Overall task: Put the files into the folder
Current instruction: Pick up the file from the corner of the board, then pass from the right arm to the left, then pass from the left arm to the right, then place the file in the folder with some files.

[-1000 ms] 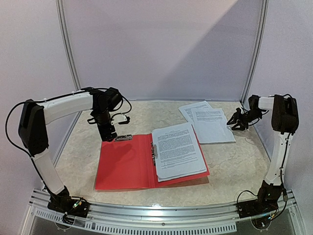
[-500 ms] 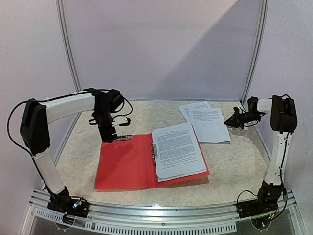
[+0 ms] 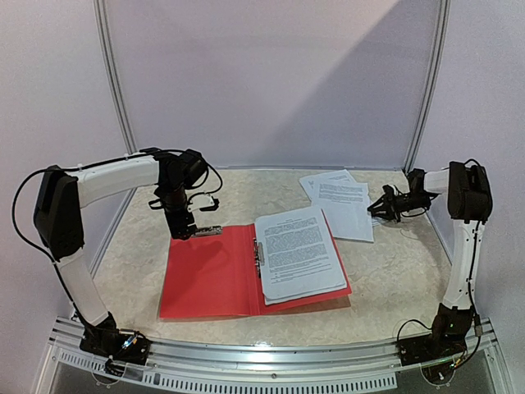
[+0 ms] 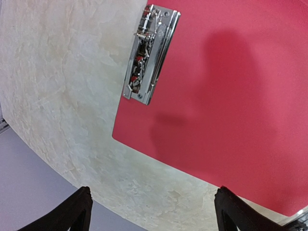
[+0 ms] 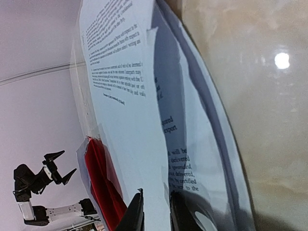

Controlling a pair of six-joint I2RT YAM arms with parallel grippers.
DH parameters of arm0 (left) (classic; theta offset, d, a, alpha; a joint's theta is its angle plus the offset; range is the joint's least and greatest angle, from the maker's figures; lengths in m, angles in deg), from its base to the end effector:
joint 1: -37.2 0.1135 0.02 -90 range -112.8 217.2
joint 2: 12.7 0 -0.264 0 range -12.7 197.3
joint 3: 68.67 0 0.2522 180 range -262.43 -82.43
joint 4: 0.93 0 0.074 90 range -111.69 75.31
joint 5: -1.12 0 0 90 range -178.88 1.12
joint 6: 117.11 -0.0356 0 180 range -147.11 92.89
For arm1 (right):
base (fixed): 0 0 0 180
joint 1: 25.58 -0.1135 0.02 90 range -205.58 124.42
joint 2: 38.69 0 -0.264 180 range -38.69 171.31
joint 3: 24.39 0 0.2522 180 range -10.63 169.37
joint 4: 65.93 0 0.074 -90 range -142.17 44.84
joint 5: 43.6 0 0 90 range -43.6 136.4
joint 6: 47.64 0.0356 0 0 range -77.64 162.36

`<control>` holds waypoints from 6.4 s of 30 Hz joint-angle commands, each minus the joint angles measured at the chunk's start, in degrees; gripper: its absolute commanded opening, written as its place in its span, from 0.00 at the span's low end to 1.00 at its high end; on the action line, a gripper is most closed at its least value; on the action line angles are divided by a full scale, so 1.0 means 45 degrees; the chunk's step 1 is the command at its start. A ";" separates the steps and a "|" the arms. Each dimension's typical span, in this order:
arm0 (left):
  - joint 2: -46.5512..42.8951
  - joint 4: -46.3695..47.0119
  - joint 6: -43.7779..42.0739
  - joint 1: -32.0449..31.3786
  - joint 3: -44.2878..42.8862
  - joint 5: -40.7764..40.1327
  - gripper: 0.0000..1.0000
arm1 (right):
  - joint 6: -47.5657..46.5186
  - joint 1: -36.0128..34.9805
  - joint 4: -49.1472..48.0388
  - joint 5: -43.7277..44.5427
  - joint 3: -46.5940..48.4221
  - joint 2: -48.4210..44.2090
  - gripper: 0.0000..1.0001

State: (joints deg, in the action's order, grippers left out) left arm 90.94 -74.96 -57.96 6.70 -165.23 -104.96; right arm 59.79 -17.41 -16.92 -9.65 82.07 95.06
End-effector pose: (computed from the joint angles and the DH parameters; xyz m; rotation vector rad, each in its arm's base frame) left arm 0.3059 -0.1688 0.2321 1.4817 2.5617 0.4187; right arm 0.4486 -0.0346 0.0974 0.4205 2.6132 1.4269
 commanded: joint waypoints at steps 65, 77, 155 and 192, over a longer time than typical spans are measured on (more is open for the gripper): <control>-0.5100 -0.2908 -0.1318 0.0041 -0.3135 0.6770 1.00 | -0.7219 -1.3306 0.6249 0.8168 0.3554 -0.9697 0.00; -0.4429 -0.3171 -0.1239 -0.0412 -0.5266 0.8696 0.99 | -0.7911 -1.3898 0.5193 0.6013 0.3737 -0.9821 0.00; -0.1565 0.1882 0.0972 0.2413 0.4615 0.3044 0.96 | 0.4932 -0.8472 -0.3813 0.3648 -0.5745 -0.6106 0.00; -0.1859 0.1534 0.0525 0.2398 0.4045 0.2523 0.96 | 0.1449 -0.8377 0.4040 1.0404 -0.1851 -0.8124 0.81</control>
State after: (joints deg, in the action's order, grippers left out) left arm 83.77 -67.47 -54.55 17.13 -145.15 -92.37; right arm 70.39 -55.53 -5.90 28.59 72.44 59.06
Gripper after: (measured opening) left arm 0.959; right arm 0.806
